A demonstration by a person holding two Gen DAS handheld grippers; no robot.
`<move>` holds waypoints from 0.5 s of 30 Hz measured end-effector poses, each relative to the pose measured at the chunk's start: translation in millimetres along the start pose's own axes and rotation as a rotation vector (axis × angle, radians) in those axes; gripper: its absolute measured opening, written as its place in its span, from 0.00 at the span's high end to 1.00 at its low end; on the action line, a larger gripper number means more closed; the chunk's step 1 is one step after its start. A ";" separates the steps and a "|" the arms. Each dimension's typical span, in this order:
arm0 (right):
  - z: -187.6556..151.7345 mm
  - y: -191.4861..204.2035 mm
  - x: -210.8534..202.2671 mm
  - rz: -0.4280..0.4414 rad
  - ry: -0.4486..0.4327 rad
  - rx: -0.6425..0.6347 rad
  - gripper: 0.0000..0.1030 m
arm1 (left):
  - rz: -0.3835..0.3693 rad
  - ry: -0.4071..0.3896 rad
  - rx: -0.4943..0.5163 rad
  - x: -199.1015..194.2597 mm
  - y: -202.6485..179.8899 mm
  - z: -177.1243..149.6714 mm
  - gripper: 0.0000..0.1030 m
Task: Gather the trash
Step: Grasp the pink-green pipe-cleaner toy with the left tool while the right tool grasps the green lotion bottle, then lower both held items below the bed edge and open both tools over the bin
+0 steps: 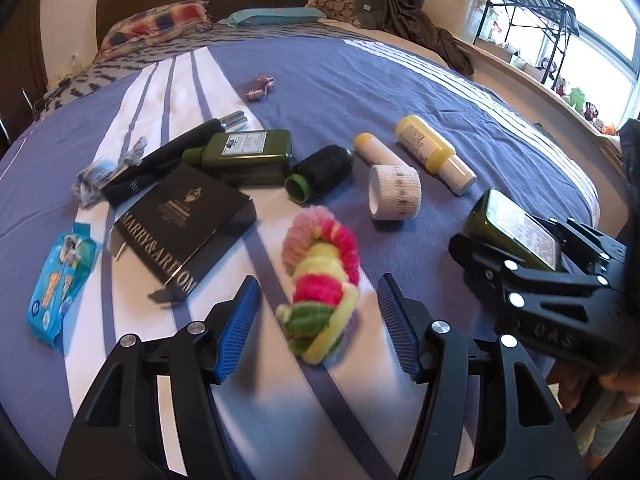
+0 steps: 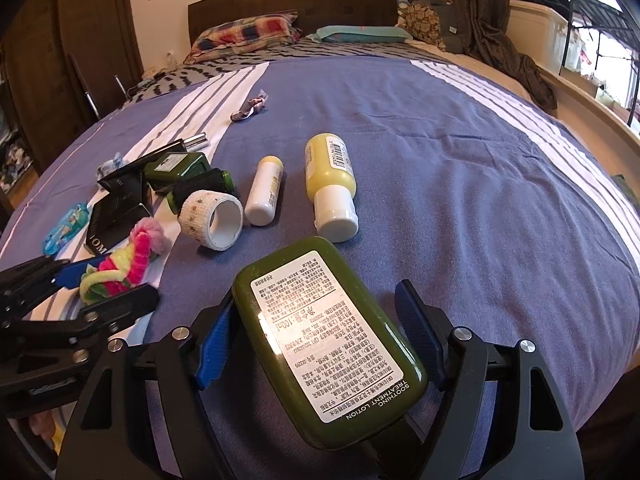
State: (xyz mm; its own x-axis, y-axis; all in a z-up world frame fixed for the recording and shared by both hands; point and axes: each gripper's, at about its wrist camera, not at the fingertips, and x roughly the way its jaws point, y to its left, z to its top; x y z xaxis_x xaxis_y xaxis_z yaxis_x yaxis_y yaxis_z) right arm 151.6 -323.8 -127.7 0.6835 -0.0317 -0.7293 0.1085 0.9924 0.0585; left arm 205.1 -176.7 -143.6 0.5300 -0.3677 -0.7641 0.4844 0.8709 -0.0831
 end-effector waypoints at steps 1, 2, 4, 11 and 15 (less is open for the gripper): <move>-1.2 0.5 -1.4 0.003 -0.002 0.004 0.26 | 0.003 -0.001 0.001 1.3 -0.3 0.1 0.45; -1.7 0.6 -2.8 0.007 -0.002 0.008 0.27 | 0.008 -0.005 0.000 1.6 -0.5 0.5 0.51; -3.9 1.6 -7.6 0.020 -0.001 0.015 0.28 | 0.014 -0.011 0.003 -0.2 -1.8 -0.5 0.67; -17.5 1.9 -34.0 0.083 0.000 0.066 0.46 | 0.025 -0.018 -0.008 -26.5 -3.5 -20.7 0.79; -27.6 12.8 -57.9 0.120 -0.014 0.060 0.46 | 0.047 -0.032 -0.023 -56.7 0.3 -46.4 0.79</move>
State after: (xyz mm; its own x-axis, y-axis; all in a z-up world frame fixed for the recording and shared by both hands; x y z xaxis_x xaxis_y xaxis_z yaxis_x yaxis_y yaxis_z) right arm 93.5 -306.0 -103.6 0.7045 0.0849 -0.7046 0.0677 0.9802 0.1859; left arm 142.9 -140.5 -130.1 0.5736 -0.3364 -0.7469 0.4429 0.8944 -0.0627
